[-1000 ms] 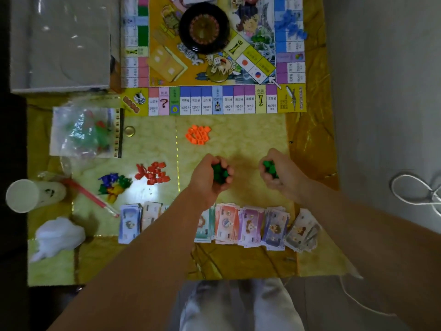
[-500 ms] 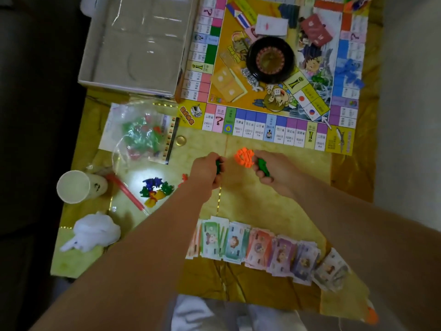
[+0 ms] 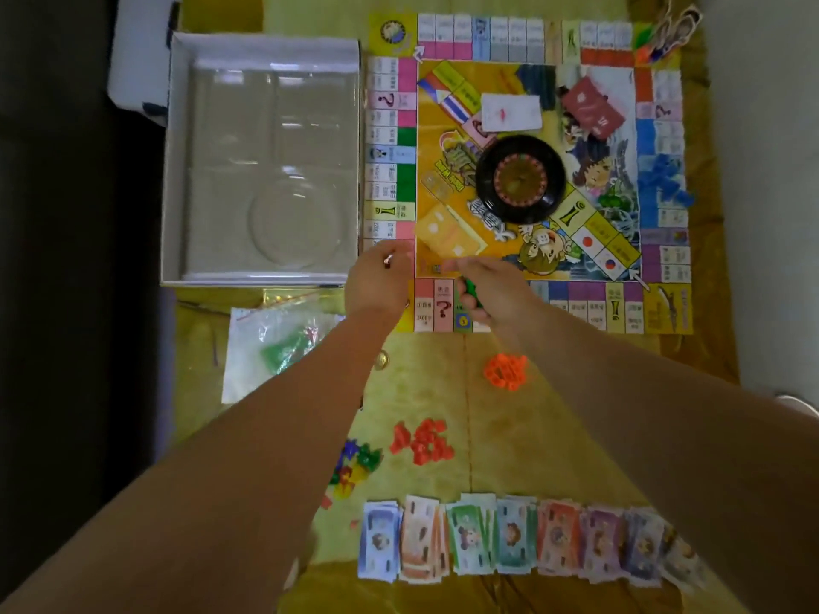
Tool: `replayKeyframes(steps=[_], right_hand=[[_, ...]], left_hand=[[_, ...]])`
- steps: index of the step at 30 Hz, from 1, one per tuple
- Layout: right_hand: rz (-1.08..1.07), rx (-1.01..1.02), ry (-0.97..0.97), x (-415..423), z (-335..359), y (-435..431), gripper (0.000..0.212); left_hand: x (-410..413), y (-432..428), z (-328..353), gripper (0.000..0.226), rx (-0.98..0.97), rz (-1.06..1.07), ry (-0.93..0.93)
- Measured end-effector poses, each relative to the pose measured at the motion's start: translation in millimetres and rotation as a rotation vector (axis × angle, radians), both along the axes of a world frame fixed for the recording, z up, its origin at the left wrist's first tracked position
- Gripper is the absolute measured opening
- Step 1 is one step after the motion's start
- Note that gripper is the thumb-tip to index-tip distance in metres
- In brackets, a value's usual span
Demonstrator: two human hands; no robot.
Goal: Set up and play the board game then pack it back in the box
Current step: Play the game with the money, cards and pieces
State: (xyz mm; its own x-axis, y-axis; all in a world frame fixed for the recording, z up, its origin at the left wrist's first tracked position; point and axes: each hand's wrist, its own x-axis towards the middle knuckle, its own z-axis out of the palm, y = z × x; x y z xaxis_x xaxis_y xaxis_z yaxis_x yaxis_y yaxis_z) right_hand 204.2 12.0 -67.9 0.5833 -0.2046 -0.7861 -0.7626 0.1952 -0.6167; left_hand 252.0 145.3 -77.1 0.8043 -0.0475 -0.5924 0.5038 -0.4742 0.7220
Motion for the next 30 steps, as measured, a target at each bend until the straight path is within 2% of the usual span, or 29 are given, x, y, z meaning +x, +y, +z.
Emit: replayKeyframes(steps=[3, 6, 9, 13, 17, 20, 23, 27, 30], right_hand=[[-0.026, 0.008, 0.016, 23.3, -2.1, 1.7, 0.026], [-0.062, 0.039, 0.044, 42.2, -7.2, 3.7, 0.028], [-0.059, 0.036, 0.051, 58.2, -13.3, 6.4, 0.027], [-0.031, 0.015, 0.056, 74.8, -21.4, 9.9, 0.028], [-0.040, 0.018, 0.049, 91.9, -27.6, 9.8, 0.023], [-0.094, 0.023, 0.029, 111.1, -31.0, 5.9, 0.015], [-0.061, -0.010, 0.014, 131.8, -34.0, 1.7, 0.009], [0.035, -0.104, 0.021, 158.3, -40.0, -4.6, 0.012], [0.055, -0.159, 0.049, 175.2, -44.0, -6.6, 0.017]], left_hand=[[27.5, 2.3, -6.2, 0.026, -0.007, 0.015, 0.041], [41.7, 3.9, -15.7, 0.037, 0.051, 0.023, 0.101], [48.4, 9.3, -18.2, 0.032, 0.058, 0.000, 0.118], [58.1, 15.7, -18.0, 0.023, 0.133, -0.061, 0.093], [71.7, 22.6, -24.8, 0.031, 0.231, -0.044, 0.084], [82.6, 15.8, -29.4, 0.029, 0.185, -0.007, 0.075], [98.4, 0.5, -33.2, 0.028, 0.150, -0.026, 0.054], [124.6, -19.3, -45.3, 0.031, 0.179, -0.094, 0.020], [141.0, -30.9, -50.4, 0.023, 0.184, -0.129, -0.045]])
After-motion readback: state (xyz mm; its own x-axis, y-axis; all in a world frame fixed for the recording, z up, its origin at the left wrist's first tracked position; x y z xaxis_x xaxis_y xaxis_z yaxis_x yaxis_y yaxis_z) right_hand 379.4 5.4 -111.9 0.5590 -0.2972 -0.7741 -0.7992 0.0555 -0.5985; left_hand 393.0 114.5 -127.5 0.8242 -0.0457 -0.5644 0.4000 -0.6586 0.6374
